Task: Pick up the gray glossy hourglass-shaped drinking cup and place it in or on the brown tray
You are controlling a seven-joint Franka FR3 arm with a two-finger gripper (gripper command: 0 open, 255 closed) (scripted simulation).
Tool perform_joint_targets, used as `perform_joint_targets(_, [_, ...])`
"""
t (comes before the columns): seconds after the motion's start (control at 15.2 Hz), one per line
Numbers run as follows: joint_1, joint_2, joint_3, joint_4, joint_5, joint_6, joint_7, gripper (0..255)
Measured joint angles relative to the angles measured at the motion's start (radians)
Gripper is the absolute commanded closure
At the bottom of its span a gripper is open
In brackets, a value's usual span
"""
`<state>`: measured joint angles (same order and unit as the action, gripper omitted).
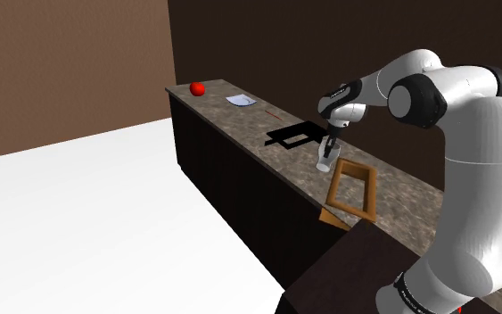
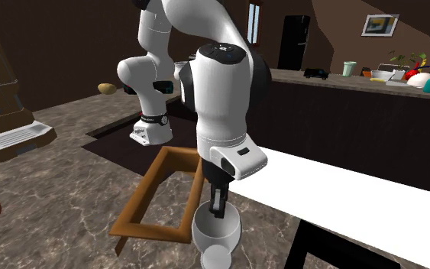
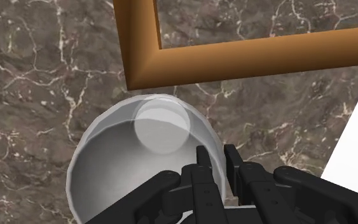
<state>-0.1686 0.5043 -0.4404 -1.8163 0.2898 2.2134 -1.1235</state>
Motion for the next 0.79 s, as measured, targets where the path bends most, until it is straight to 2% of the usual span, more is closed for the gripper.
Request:
perform_joint_targets(0.33, [0.001, -0.004, -0.001, 0.0, -0.002, -0.004, 0.002, 255])
perform_joint_targets(0.79, [0.011, -0.051, -0.018, 0.019, -0.03, -0.069, 0.019, 255])
